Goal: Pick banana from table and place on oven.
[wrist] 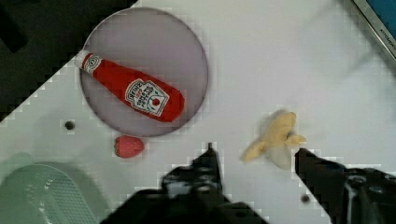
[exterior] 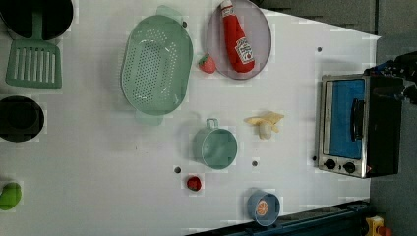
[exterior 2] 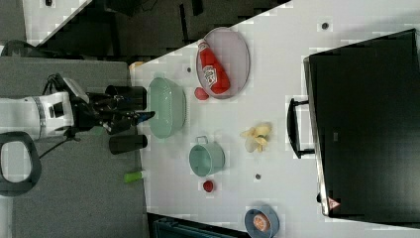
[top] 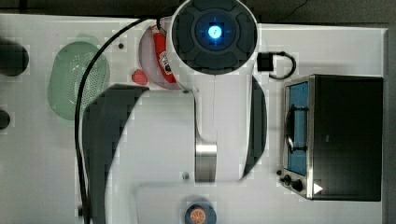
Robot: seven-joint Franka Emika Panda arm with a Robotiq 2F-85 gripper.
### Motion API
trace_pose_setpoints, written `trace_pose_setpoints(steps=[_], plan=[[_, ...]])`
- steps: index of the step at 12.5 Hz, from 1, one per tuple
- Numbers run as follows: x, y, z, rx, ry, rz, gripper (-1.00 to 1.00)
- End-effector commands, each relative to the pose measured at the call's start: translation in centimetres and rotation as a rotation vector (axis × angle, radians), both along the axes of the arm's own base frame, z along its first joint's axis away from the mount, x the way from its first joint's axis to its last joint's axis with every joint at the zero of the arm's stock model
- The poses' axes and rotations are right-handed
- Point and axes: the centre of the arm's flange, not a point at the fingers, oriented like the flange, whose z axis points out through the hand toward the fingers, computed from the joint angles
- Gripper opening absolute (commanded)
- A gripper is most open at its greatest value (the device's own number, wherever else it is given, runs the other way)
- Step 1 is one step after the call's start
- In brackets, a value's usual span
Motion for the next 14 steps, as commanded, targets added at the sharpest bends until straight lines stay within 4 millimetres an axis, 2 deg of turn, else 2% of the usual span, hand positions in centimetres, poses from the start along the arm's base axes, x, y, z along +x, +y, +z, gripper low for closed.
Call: trace_pose_setpoints(steps=[1, 3, 6, 8, 10, 14], plan=[[-20.0, -3.4, 8.1, -0.013, 0.024, -0.173, 0.58], [-20.0, -3.4, 8.0, -0.013, 0.025, -0.173, 1.00], [-19.4, -3.4, 7.0, -0.014, 0.039, -0.173, 1.00], [-18.0, -3.4, 4.8, -0.016, 0.046, -0.172, 1.00], [-16.1, -3.4, 0.7, -0.019, 0.067, -0.170, 1.00], [-11.7, -3.4, -9.0, -0.023, 0.054, -0.166, 1.00]])
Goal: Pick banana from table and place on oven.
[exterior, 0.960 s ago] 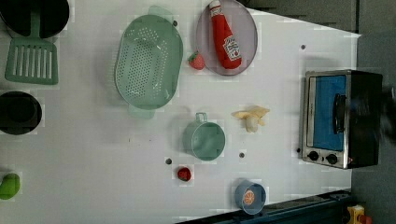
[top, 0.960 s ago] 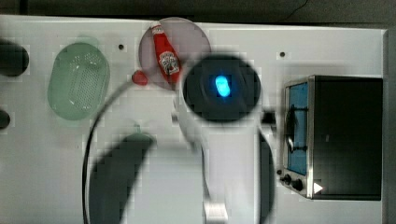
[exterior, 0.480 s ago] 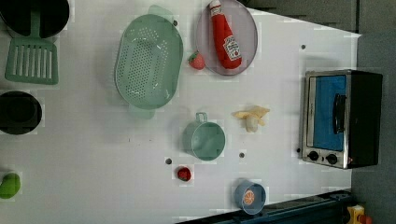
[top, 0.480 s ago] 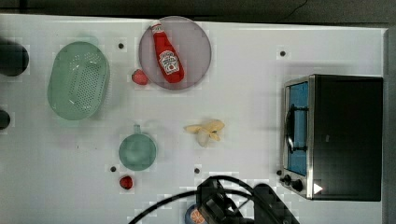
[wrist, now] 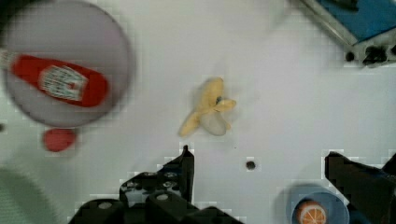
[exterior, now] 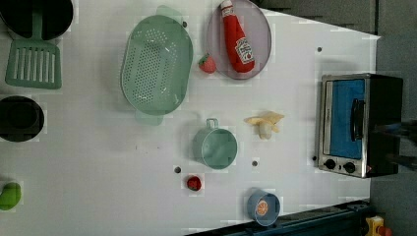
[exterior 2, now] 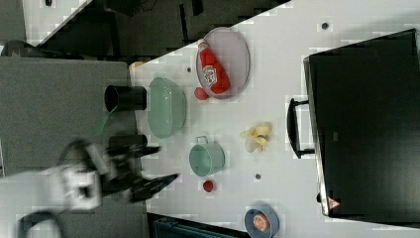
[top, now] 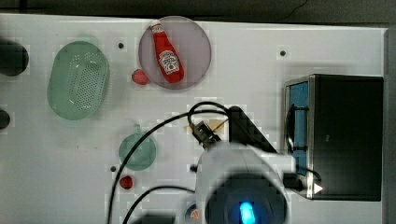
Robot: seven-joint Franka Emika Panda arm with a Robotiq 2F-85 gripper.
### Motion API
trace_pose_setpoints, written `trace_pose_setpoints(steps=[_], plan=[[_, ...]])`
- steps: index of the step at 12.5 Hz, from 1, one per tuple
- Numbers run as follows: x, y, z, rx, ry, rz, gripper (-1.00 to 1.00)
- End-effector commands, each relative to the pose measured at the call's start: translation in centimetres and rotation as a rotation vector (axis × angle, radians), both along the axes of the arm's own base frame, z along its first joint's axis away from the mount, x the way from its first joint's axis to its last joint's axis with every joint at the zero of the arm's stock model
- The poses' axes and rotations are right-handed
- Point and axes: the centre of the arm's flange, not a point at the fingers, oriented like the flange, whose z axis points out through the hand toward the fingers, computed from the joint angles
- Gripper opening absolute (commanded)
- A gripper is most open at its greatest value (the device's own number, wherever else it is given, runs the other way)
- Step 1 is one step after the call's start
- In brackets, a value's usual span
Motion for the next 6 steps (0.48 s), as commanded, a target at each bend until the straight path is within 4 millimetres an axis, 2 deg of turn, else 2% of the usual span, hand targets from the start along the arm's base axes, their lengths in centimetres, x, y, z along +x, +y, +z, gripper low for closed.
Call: trace_pose_setpoints(steps=[1, 6], plan=[[1.6, 0.2, -8.4, 0.022, 0.061, -0.030, 1.00], [4.8, 0.0, -20.6, 0.017, 0.058, -0.029, 1.00]])
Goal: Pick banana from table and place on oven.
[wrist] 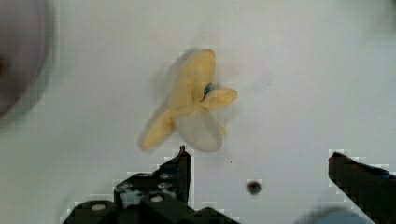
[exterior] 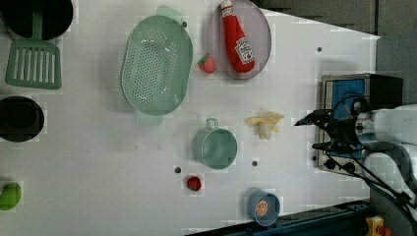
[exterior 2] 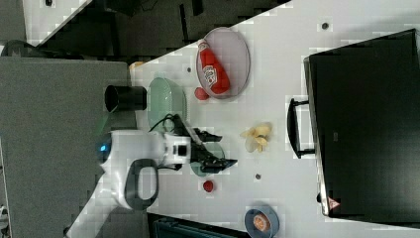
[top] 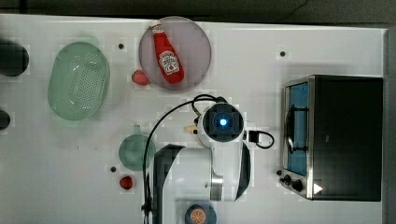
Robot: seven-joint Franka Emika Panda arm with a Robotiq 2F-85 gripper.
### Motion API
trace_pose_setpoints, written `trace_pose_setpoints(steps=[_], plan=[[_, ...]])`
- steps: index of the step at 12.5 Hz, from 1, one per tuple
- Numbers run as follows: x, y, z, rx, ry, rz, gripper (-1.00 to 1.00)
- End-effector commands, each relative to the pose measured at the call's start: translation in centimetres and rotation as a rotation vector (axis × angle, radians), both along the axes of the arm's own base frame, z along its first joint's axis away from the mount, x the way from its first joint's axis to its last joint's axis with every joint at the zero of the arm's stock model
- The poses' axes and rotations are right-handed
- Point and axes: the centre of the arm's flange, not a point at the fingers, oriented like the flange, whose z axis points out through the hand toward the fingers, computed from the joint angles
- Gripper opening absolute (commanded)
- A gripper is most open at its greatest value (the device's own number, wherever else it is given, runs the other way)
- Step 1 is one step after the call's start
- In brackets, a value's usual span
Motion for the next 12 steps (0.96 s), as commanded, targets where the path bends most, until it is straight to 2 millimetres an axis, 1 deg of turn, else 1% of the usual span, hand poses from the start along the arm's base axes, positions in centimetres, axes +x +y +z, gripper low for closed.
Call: trace_pose_setpoints(steps=[1, 3, 5, 8, 9, 10, 12], plan=[[1.6, 0.2, -0.7, 0.006, -0.126, -0.030, 1.00], [1.4, 0.2, -5.0, 0.006, -0.124, -0.029, 1.00], [0.9, 0.2, -8.4, 0.005, -0.120, -0.030, 1.00], [0.5, 0.3, -12.0, 0.004, -0.117, -0.027, 1.00], [0.4, 0.4, -12.9, 0.005, -0.119, -0.024, 1.00], [0.3, 0.5, -13.6, 0.005, -0.119, -0.023, 0.93], [0.1, 0.5, -14.4, 0.005, -0.121, -0.022, 0.43]])
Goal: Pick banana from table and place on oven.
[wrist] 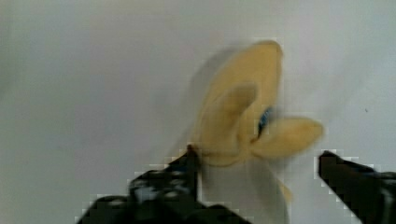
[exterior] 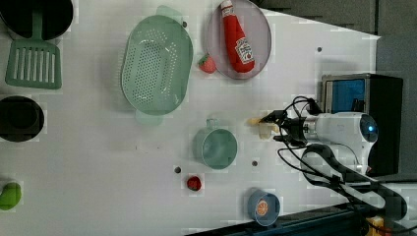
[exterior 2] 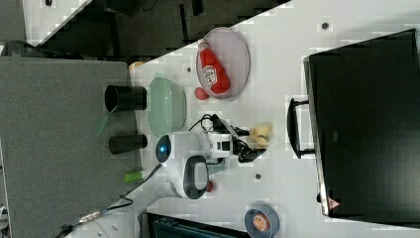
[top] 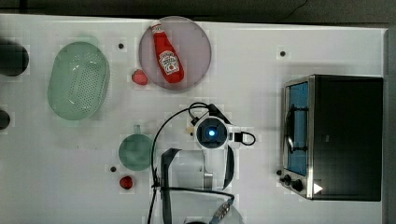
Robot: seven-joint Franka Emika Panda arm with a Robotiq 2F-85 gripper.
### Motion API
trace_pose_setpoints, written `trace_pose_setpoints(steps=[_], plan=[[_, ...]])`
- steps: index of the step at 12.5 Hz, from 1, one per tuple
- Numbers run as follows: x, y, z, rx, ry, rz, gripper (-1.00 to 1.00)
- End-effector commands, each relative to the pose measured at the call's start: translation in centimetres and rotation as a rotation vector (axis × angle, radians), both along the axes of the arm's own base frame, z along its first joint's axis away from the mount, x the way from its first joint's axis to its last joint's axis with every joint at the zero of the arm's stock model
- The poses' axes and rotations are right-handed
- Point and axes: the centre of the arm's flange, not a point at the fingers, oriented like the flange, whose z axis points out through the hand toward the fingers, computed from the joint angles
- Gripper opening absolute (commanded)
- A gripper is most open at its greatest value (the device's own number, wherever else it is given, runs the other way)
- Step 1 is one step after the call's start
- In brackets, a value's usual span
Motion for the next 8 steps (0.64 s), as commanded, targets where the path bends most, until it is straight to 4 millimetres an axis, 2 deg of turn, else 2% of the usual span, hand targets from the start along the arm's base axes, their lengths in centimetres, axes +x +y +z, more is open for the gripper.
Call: trace_pose_setpoints(steps=[1, 4, 6, 8], plan=[[1.1, -0.1, 0.6, 0.007, -0.035, -0.048, 0.18], [1.4, 0.1, 1.0, 0.008, -0.060, -0.043, -0.48], [1.9, 0.2, 1.9, 0.008, -0.081, -0.043, -0.48], [3.9, 0.2, 6.0, 0.008, -0.162, -0.044, -0.48]])
